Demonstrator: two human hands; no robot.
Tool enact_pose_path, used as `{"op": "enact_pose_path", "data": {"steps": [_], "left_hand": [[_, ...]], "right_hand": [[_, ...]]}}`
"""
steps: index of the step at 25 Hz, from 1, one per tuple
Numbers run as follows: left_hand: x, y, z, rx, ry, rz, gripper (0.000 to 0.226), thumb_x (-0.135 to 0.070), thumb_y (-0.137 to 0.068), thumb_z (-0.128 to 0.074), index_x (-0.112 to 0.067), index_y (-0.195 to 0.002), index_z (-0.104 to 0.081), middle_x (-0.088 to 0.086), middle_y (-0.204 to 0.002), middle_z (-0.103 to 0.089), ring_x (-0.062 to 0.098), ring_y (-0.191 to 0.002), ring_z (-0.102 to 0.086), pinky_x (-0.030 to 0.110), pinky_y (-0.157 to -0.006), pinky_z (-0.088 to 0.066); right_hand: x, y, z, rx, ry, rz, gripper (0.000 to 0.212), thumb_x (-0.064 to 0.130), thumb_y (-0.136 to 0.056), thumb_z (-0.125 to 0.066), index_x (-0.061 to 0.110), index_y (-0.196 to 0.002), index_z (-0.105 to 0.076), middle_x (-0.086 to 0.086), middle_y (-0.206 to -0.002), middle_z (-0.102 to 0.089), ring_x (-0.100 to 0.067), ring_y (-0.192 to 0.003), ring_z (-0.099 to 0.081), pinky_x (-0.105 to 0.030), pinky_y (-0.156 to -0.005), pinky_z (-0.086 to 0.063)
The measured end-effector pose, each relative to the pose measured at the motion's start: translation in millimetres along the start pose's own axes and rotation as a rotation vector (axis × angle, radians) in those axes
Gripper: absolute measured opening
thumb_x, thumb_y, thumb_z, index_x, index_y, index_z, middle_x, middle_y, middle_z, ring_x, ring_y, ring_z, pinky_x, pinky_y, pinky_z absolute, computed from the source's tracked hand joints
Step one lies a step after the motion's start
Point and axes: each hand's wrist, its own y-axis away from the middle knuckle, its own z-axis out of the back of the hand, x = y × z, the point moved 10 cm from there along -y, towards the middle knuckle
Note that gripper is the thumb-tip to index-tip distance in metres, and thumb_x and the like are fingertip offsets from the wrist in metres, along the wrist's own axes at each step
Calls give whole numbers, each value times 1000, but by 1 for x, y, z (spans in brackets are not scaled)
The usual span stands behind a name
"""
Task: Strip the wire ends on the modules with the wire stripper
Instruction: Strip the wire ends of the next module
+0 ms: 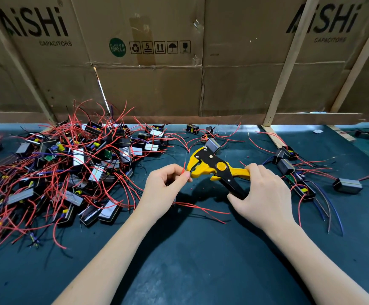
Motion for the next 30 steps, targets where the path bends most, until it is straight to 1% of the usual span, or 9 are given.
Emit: {"op": "enact_pose_path", "data": {"steps": [2, 5, 10, 14, 17, 22, 24, 27, 30], "left_hand": [[2, 0, -1, 7, -5, 9, 23, -21, -95, -62, -27, -74, -69, 28, -78, -60, 12, -60, -40, 15, -55, -32], [3, 0, -2, 14, -15, 7, 24, -22, -95, -62, -27, -73, -68, 29, -79, -59, 13, -60, -40, 14, -54, -33], [4, 0, -2, 32, -21, 14, 24, -23, -96, -61, -27, -73, -68, 29, -79, -58, 16, -62, -42, 13, -56, -35], [5, 0, -2, 41, -18, 27, 24, -23, -95, -61, -27, -72, -68, 28, -77, -57, 14, -62, -40, 14, -57, -34], [6, -1, -2, 50, -9, 39, 24, -23, -94, -61, -27, -72, -66, 28, -79, -58, 17, -64, -42, 21, -60, -36], [4, -1, -2, 58, -12, 33, 20, -26, -91, -61, -26, -72, -66, 30, -78, -56, 17, -65, -41, 23, -61, -35], [4, -1, -2, 57, -9, 33, 19, -29, -90, -61, -25, -72, -66, 30, -77, -55, 17, -65, -40, 21, -61, -34], [6, -1, -3, 55, -17, 35, 23, -20, -94, -62, -23, -72, -66, 30, -76, -54, 16, -63, -40, 17, -58, -35], [8, 0, -3, 56, -34, 39, 23, -18, -95, -62, -20, -72, -67, 29, -74, -54, 16, -61, -39, 15, -55, -34]], "right_hand": [[0, 0, 2, -17, 10, 6, 57, 39, -53, -85, 6, -91, -60, -5, -76, -59, -33, -68, -58, -34, -61, -41], [-2, 0, 3, -31, 11, 12, 55, 39, -52, -85, 6, -88, -60, -4, -74, -60, -33, -67, -60, -33, -59, -41], [-3, 0, 2, -32, 1, 16, 51, 40, -54, -85, 9, -83, -57, -2, -70, -59, -32, -66, -60, -28, -57, -30], [-3, 0, 3, -40, 0, 28, 51, 41, -54, -84, 9, -84, -58, -2, -71, -59, -32, -67, -61, -27, -57, -30], [-2, 0, 1, -26, 5, 30, 51, 43, -55, -82, 11, -85, -57, -2, -73, -60, -31, -69, -62, -28, -57, -31], [-2, 0, -2, 7, 1, 24, 50, 45, -57, -80, 12, -86, -57, 0, -74, -60, -31, -71, -61, -28, -58, -30], [-3, 0, -3, 28, -6, 15, 48, 46, -59, -80, 13, -86, -57, 0, -74, -60, -31, -72, -61, -29, -57, -30], [-4, -1, -5, 68, 4, 6, 46, 48, -61, -78, 14, -82, -56, 0, -72, -58, -32, -70, -60, -30, -57, -28], [-4, -1, -7, 87, 36, 7, 45, 51, -62, -77, 15, -80, -57, -1, -70, -60, -33, -70, -61, -30, -57, -27]]}}
